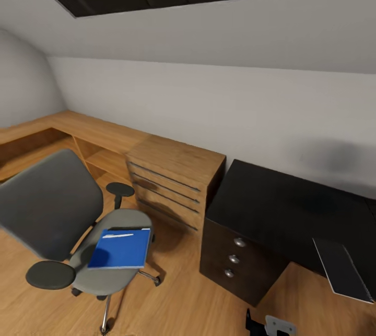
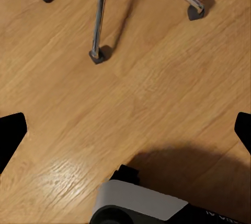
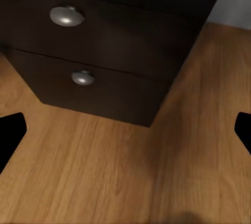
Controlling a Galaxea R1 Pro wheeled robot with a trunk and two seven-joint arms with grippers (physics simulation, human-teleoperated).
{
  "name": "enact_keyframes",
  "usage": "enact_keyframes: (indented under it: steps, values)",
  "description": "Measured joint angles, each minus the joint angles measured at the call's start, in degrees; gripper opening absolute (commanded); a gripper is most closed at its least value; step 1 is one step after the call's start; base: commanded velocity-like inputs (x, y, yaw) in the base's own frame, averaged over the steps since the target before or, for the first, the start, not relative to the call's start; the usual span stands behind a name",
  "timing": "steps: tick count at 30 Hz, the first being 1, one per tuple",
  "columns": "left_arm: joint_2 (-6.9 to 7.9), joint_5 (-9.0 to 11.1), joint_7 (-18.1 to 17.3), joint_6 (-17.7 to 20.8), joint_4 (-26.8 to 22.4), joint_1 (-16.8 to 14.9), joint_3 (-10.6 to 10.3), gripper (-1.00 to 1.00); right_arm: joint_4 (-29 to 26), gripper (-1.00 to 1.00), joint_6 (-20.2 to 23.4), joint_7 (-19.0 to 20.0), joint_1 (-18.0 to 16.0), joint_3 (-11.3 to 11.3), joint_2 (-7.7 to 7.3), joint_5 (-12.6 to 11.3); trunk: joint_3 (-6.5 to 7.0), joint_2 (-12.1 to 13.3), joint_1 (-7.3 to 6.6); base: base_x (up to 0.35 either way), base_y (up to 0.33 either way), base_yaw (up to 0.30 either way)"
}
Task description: In the bedroom, organize the workspace by keeping the computer under the desk, ensuring the monitor is on the desk, placing the keyboard on the desk next to the monitor, placing the mouse on the desk next to the keyboard, moving the folder from the swivel chair onto the desk next to the mouse, stacking the notebook on top of the folder with the pen on top of the notebook, and positioning the swivel chair next to the desk.
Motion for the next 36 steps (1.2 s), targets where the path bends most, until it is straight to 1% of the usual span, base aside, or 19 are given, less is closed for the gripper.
enact_keyframes:
  steps: [1,3,5,7,9,10,11,12,13,14,15,17,22,28,31,32,33,34,36]
  values:
    - [0.54,-0.03,0.00,-0.35,-0.13,0.02,0.02,1.00,0.00,1.00,0.00,0.00,0.00,0.00,0.00,0.00,0.00,0.00,0.00,0.000,0.000,0.287]
    - [2.16,-0.04,-0.45,-0.74,-0.33,0.04,0.05,1.00,0.00,1.00,0.01,0.00,0.00,0.00,0.00,0.00,0.00,0.00,0.00,0.000,0.000,0.287]
    - [3.04,0.00,-2.11,-0.74,-0.38,0.05,0.13,1.00,0.00,1.00,0.01,0.00,0.00,0.00,0.00,0.01,0.00,0.00,0.00,0.000,0.000,0.287]
    - [3.90,0.08,-5.26,-0.69,-0.40,0.05,0.22,1.00,0.00,1.00,0.01,0.00,0.00,0.00,0.00,0.00,0.00,0.00,0.00,0.000,0.000,0.287]
    - [4.71,0.30,-10.17,-0.60,-0.42,0.05,1.10,1.00,0.00,1.00,0.01,0.00,0.00,0.00,0.00,0.02,0.00,0.00,0.00,0.000,0.000,0.287]
    - [4.86,0.34,-11.32,-0.56,-0.40,0.05,1.63,1.00,0.00,1.00,0.01,0.00,0.00,0.00,0.00,0.03,0.00,0.00,0.00,0.000,0.000,0.287]
    - [5.06,0.39,-13.21,-0.46,-0.35,0.04,2.97,1.00,0.00,1.00,0.01,0.00,0.00,0.00,-0.02,0.02,0.00,0.00,0.00,0.000,0.000,0.287]
    - [5.13,0.42,-14.02,-0.39,-0.33,0.04,3.79,1.00,0.00,1.00,0.01,0.00,0.00,0.00,-0.04,0.03,0.00,0.00,0.00,0.000,0.000,0.287]
    - [5.23,0.44,-15.22,-0.20,-0.29,0.04,5.33,1.00,0.00,1.00,0.01,0.00,0.00,0.00,-0.06,0.03,0.00,0.00,0.00,0.000,0.000,0.287]
    - [5.27,0.46,-15.73,-0.07,-0.27,0.04,6.08,1.00,0.00,1.00,0.01,0.00,-0.02,0.00,-0.07,0.02,0.00,0.00,0.00,0.000,0.000,0.287]
    - [5.32,0.52,-16.57,0.38,-0.22,0.04,7.31,1.00,0.00,1.00,0.01,0.00,-0.01,0.00,-0.09,0.01,0.00,0.00,0.00,0.000,0.000,0.287]
    - [5.36,0.62,-18.19,2.34,-0.14,0.04,8.85,1.00,0.00,1.00,0.01,0.00,-0.02,0.00,-0.13,0.00,0.00,0.00,0.00,0.000,0.000,0.287]
    - [5.30,0.65,-19.99,5.65,-0.10,0.04,9.78,1.00,0.00,1.00,0.01,0.00,-0.01,0.00,-0.14,0.00,0.00,0.00,0.00,0.000,0.000,0.287]
    - [5.39,0.77,-20.79,7.00,-0.08,0.04,10.48,1.00,0.00,1.00,0.01,0.00,0.00,-0.02,-0.10,0.00,0.00,0.00,0.00,0.000,0.000,0.287]
    - [5.46,0.85,-21.19,7.18,-0.03,0.03,12.56,1.00,0.00,1.00,0.01,0.00,0.00,-0.03,-0.15,-0.01,0.00,0.00,0.00,0.000,0.000,0.287]
    - [5.57,0.91,-21.85,7.28,0.03,0.03,14.29,1.00,0.00,1.00,0.01,0.00,0.00,-0.02,-0.16,0.00,0.00,0.00,0.00,0.000,0.000,0.287]
    - [5.74,1.01,-23.86,8.06,0.17,0.02,17.46,1.00,0.00,1.00,0.01,0.00,-0.01,-0.05,-0.16,-0.01,0.00,0.00,0.00,0.000,0.000,0.287]
    - [5.86,1.05,-24.89,8.71,0.22,0.02,18.69,1.00,0.00,1.00,0.01,0.00,-0.01,-0.06,-0.16,-0.01,0.00,0.00,0.00,0.000,0.000,0.287]
    - [6.77,1.07,-29.61,13.17,0.33,0.00,23.25,1.00,0.00,1.00,0.01,0.00,-0.01,-0.07,-0.17,-0.07,0.00,0.00,0.00,0.000,0.000,0.287]
